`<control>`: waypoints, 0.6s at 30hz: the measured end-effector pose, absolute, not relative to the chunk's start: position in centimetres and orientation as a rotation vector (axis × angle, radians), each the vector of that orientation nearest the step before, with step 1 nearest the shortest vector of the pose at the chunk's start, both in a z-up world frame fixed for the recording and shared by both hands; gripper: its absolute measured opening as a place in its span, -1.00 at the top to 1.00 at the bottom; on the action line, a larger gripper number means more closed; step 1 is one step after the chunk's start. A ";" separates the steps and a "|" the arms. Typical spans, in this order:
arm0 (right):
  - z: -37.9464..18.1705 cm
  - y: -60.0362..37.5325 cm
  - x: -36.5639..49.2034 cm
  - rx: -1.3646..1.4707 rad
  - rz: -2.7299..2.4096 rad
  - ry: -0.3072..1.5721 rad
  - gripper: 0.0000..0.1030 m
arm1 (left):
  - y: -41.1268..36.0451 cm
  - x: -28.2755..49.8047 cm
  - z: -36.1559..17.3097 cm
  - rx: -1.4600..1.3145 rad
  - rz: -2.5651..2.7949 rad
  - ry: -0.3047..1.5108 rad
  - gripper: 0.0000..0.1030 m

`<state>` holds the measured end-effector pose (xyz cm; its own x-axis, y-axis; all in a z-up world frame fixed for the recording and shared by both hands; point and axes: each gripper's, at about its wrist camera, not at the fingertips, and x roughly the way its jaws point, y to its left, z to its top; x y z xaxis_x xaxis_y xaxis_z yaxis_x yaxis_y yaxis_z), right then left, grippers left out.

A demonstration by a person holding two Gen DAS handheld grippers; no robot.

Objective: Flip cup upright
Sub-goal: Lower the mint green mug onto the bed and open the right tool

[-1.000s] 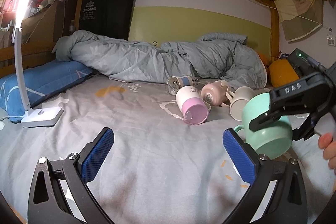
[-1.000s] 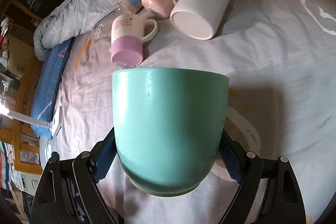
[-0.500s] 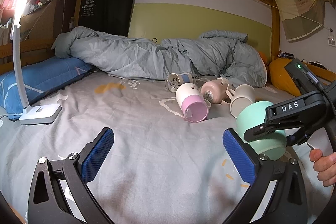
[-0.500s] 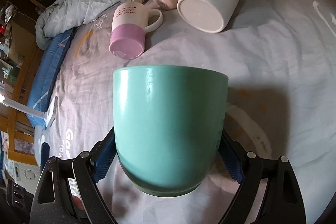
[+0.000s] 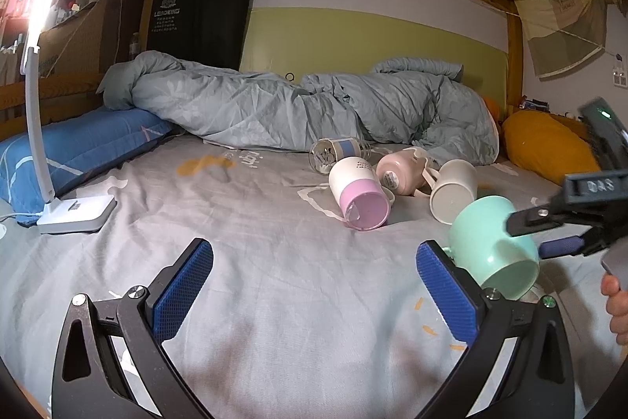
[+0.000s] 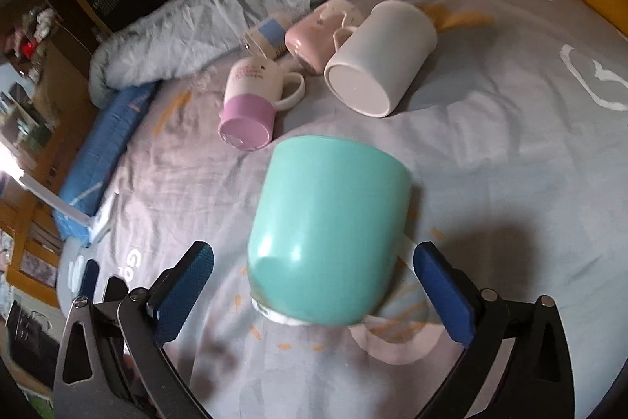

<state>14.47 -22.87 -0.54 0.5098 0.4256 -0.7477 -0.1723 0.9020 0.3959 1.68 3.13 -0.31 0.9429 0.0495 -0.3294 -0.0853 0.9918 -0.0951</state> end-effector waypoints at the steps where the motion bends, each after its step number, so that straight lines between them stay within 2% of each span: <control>1: -0.4 -23.6 13.9 0.293 0.343 0.927 -1.00 | 3.2 1.7 -0.3 -0.109 0.068 0.334 -1.00; 11: 2.2 -30.4 7.0 0.090 0.046 0.279 -1.00 | 2.9 1.2 -0.4 -0.091 0.049 0.315 -1.00; 18: 1.2 -32.4 7.1 0.035 -0.097 0.226 -1.00 | 2.5 1.3 -0.3 -0.076 0.058 0.318 -1.00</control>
